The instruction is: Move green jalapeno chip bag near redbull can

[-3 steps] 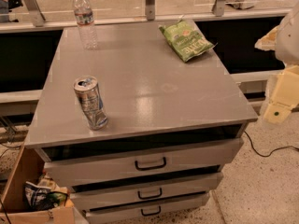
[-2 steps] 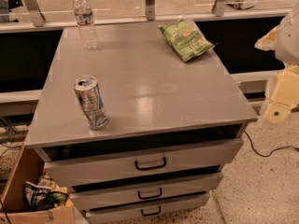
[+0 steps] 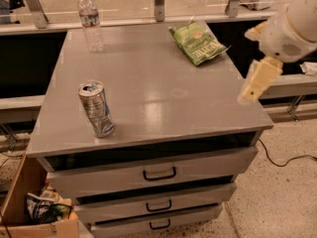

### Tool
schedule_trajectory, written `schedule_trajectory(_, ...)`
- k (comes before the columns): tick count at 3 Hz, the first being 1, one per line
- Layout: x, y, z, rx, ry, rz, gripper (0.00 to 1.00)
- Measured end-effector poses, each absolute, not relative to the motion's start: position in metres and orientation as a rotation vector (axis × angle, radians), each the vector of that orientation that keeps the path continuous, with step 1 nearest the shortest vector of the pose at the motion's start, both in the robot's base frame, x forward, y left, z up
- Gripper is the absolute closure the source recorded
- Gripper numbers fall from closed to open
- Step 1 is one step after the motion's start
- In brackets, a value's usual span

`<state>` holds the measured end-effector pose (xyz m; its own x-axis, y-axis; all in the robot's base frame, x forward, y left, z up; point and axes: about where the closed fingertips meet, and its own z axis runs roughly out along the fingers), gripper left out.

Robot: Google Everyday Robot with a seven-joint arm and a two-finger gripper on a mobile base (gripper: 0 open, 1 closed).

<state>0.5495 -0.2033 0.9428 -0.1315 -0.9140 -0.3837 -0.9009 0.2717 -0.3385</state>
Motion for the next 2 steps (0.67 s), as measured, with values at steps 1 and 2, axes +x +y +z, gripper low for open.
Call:
schedule_trajectory(1, 0.625, -0.188, 0.935, -1.586, 1.892, 0.009, 0.0)
schedule_trajectory(2, 0.694, -0.175, 0.92, -1.508, 1.814, 0.089, 0.0)
